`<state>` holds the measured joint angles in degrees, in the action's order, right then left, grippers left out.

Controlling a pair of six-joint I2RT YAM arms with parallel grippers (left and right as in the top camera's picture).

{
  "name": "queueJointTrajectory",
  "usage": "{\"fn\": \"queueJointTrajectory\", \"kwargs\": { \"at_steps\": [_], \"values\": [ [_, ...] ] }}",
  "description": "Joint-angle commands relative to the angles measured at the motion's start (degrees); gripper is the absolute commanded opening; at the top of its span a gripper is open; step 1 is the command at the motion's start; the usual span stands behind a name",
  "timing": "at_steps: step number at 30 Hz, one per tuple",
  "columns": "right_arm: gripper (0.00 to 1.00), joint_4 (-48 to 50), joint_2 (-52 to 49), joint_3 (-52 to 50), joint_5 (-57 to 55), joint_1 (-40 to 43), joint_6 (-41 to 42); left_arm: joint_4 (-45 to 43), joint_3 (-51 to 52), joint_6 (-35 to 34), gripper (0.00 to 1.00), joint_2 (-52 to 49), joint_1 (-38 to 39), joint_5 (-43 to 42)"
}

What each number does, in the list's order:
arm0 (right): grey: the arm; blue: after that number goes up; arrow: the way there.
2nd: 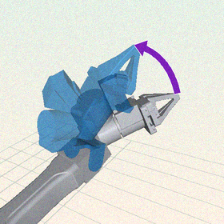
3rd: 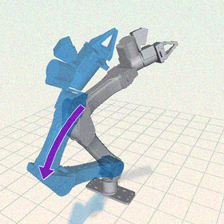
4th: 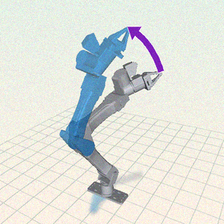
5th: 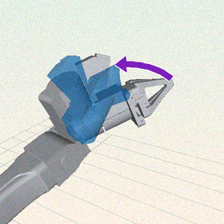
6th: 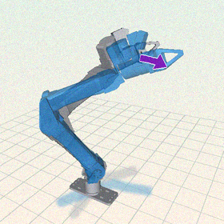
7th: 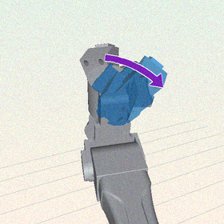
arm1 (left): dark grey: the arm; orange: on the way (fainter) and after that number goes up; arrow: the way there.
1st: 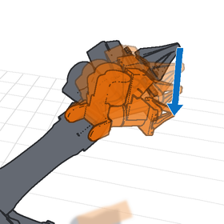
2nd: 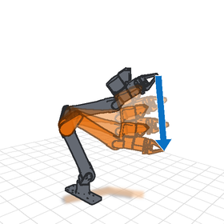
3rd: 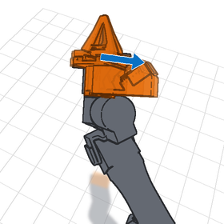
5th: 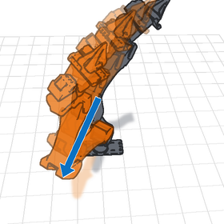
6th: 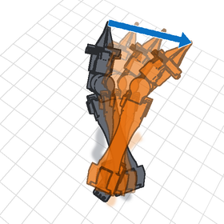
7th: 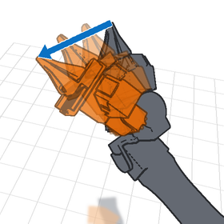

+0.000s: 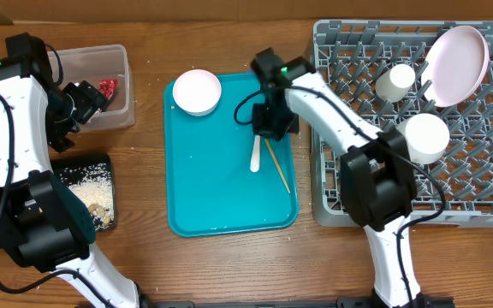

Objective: Sort waste into correct bins and load items into the dishwasher rack
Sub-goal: 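Lower the right gripper onto the wooden chopstick and grasp it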

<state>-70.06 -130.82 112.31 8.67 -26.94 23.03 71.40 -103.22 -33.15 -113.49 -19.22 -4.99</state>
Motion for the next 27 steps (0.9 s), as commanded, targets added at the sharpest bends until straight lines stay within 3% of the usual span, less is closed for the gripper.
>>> {"fn": "queueJointTrajectory", "kwargs": {
  "at_steps": [1,6,11,14,21,27],
  "values": [
    [0.04,-0.9,8.1,4.8,1.1,3.7,-4.5,0.1,-0.1,-1.2,1.0,0.4,0.1,-0.4],
    [0.06,-3.9,11.8,7.2,2.4,8.0,-6.8,0.1,-0.1,-1.2,1.0,0.4,0.1,-0.4],
    [0.4,-4.9,11.5,3.7,3.0,6.9,-6.7,0.1,-0.1,-1.2,1.0,0.4,0.1,-0.4],
    [0.47,0.5,11.3,-2.5,2.8,3.7,-5.6,0.1,-0.1,-1.2,1.0,0.4,0.1,-0.4],
    [0.46,13.1,11.3,-15.5,2.6,-2.5,-4.8,0.1,-0.1,-1.2,1.0,0.4,0.1,-0.4],
    [0.46,18.8,11.2,-20.6,-3.8,-6.7,2.7,0.1,-0.1,-1.2,1.0,0.4,0.1,-0.4]
  ]
}}
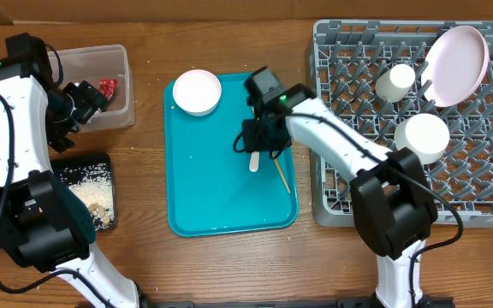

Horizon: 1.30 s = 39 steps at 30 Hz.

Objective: Sort waste into correct bins and load items into the dishwasher rack
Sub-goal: 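Lower the right gripper onto the wooden chopstick and grasp it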

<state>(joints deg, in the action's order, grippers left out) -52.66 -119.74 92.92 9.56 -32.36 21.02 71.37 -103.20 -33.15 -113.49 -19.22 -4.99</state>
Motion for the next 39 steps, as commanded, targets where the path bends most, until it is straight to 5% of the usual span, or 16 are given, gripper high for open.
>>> {"fn": "queueJointTrajectory", "kwargs": {
  "at_steps": [1,31,39],
  "values": [
    [0.46,2.2,0.1,-1.7,-6.1,-1.9,5.4,0.2,-0.2,-1.2,1.0,0.4,0.1,-0.4],
    [0.45,11.2,-8.7,-2.9,-15.0,-2.2,9.3,0.2,-0.2,-1.2,1.0,0.4,0.1,-0.4],
    [0.04,10.3,-11.4,-2.9,-15.0,-3.6,10.4,0.2,-0.2,-1.2,1.0,0.4,0.1,-0.4]
  ]
}}
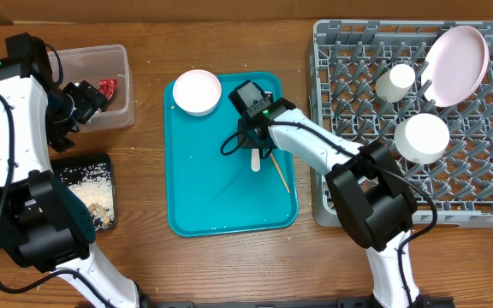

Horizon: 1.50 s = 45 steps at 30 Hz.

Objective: Sort waste into correct bins and load items into the dishwasher rack
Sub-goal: 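Lower the right gripper onto the wooden chopstick and grasp it, then carry the chopstick right and drop it into the dish rack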

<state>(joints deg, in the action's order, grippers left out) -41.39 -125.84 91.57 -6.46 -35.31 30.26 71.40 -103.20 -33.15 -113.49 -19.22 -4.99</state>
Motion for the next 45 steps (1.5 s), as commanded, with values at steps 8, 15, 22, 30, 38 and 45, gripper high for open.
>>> {"fn": "queueJointTrajectory", "kwargs": {
  "at_steps": [8,15,22,30,38,45],
  "values": [
    [0.04,-6.2,-3.9,1.3,9.7,-0.2,-0.2,0.1,-0.2,-1.2,1.0,0.4,0.1,-0.4],
    [0.04,-10.1,3.5,5.3,21.8,3.4,-7.1,0.1,-0.2,-1.2,1.0,0.4,0.1,-0.4],
    [0.04,-16.8,12.4,8.9,25.7,11.8,-13.5,0.1,-0.2,-1.2,1.0,0.4,0.1,-0.4],
    [0.18,-20.3,14.6,7.9,26.1,16.7,-14.1,0.1,-0.2,-1.2,1.0,0.4,0.1,-0.4],
    [0.33,-12.3,14.3,-1.8,15.6,8.5,-0.8,0.1,-0.2,-1.2,1.0,0.4,0.1,-0.4],
    [0.33,-9.3,10.1,-5.1,2.9,0.7,10.8,0.1,-0.2,-1.2,1.0,0.4,0.1,-0.4]
  ]
}}
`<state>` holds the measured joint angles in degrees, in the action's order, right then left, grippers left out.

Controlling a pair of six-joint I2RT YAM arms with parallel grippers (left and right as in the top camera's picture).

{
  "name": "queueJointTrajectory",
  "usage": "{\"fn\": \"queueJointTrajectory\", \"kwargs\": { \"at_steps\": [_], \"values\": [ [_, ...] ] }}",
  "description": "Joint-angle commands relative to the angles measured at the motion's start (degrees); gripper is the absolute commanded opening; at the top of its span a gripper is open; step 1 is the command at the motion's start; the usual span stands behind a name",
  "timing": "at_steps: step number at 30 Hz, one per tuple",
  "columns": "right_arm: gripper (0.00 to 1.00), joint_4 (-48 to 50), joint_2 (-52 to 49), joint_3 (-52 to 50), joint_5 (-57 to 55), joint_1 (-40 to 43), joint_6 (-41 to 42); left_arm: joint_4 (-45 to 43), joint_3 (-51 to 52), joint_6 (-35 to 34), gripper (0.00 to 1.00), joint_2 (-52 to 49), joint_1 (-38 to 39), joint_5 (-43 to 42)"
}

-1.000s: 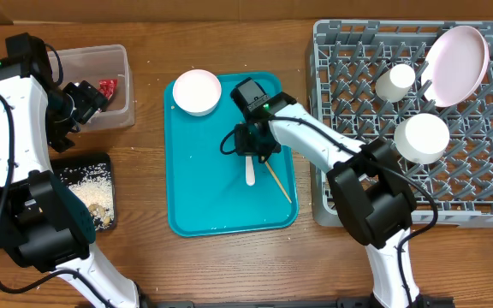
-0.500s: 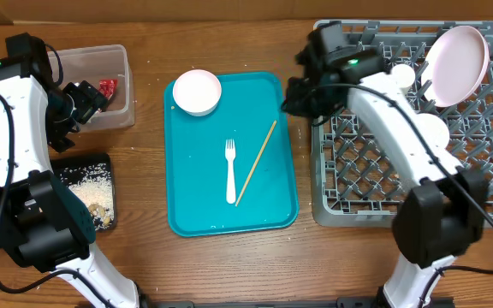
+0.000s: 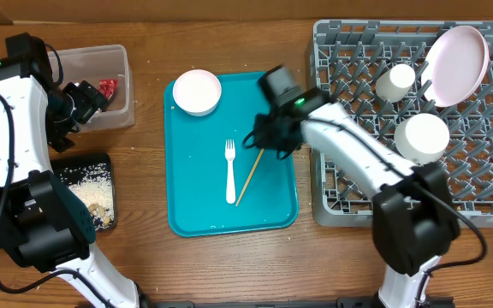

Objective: Sort waste into correct bins and load items into the dishwasher rack
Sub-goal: 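Carry the chopstick right and drop it into the dish rack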

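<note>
A teal tray [image 3: 195,214] holds a white fork [image 3: 229,171], tines toward the far side, and a wooden chopstick [image 3: 247,180] slanting beside it. A pink-white bowl [image 3: 197,91] sits in the tray's far left corner. My right gripper [image 3: 266,142] hovers over the tray's right half, at the chopstick's upper end. Its fingers are hidden under the wrist, so I cannot see whether they grip the stick. My left gripper [image 3: 84,97] hangs open at the clear plastic bin [image 3: 120,58], which has a red scrap [image 3: 107,86] in it.
A grey dishwasher rack [image 3: 332,171] fills the right side, carrying two white cups [image 3: 395,81] [image 3: 426,137] and a pink plate [image 3: 456,53]. A black tray [image 3: 101,162] with rice scraps lies at the front left, below the clear bin.
The right gripper has shifted right and back. The fork, then half hidden under it, now lies in full view further left. The chopstick's near end has swung from right to left.
The right gripper stood over the fork and chopstick on the tray's right half, then closer to the fork's head, then further left over it. Now it has drawn back to the right, with fork and chopstick both displaced. The left arm stayed at the clear bin throughout.
</note>
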<state>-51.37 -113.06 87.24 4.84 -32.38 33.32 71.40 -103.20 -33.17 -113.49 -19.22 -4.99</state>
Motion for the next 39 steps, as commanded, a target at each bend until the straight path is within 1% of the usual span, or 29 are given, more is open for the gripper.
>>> {"fn": "queueJointTrajectory", "kwargs": {
  "at_steps": [1,6,13,16,17,18,23,27,29,31,35,39],
  "values": [
    [0.33,0.8,-3.6,-0.8,-9.2,-2.9,8.6,0.1,-0.2,-1.1,1.0,0.4,0.1,-0.4],
    [0.33,1.5,-8.6,-0.8,-11.9,-4.4,12.0,0.1,-0.2,-1.1,1.0,0.4,0.1,-0.4],
    [0.32,1.9,-13.0,-0.8,-11.7,-4.2,12.1,0.1,-0.2,-1.1,1.0,0.4,0.1,-0.4],
    [0.11,2.3,-13.9,-0.8,-11.2,-4.2,12.1,0.1,-0.2,-1.1,1.0,0.4,0.1,-0.4],
    [0.06,2.5,-14.2,-0.8,-11.2,-4.3,12.1,0.1,-0.2,-1.1,1.0,0.4,0.1,-0.4],
    [0.04,2.5,-14.4,-0.8,-11.2,-4.3,12.1,0.1,-0.2,-1.1,1.0,0.4,0.1,-0.4],
    [0.04,0.8,-13.8,0.8,-10.3,-4.0,11.2,0.1,-0.2,-1.1,1.0,0.4,0.1,-0.4],
    [0.04,-1.0,-10.2,4.2,-5.4,-1.9,4.4,0.1,-0.2,-1.1,1.0,0.4,0.1,-0.4],
    [0.04,-2.5,-6.4,7.4,-2.0,0.7,-2.7,0.1,-0.2,-1.1,1.0,0.4,0.1,-0.4],
    [0.04,-4.9,-3.3,10.2,-1.2,3.1,-5.9,0.1,-0.2,-1.1,1.0,0.4,0.1,-0.4],
    [0.04,-9.2,3.2,16.1,-1.1,10.5,-13.2,0.1,-0.2,-1.1,1.0,0.4,0.1,-0.4],
    [0.04,-10.2,6.8,20.2,1.5,18.1,-22.6,0.1,-0.2,-1.1,1.0,0.4,0.1,-0.4]
  ]
}}
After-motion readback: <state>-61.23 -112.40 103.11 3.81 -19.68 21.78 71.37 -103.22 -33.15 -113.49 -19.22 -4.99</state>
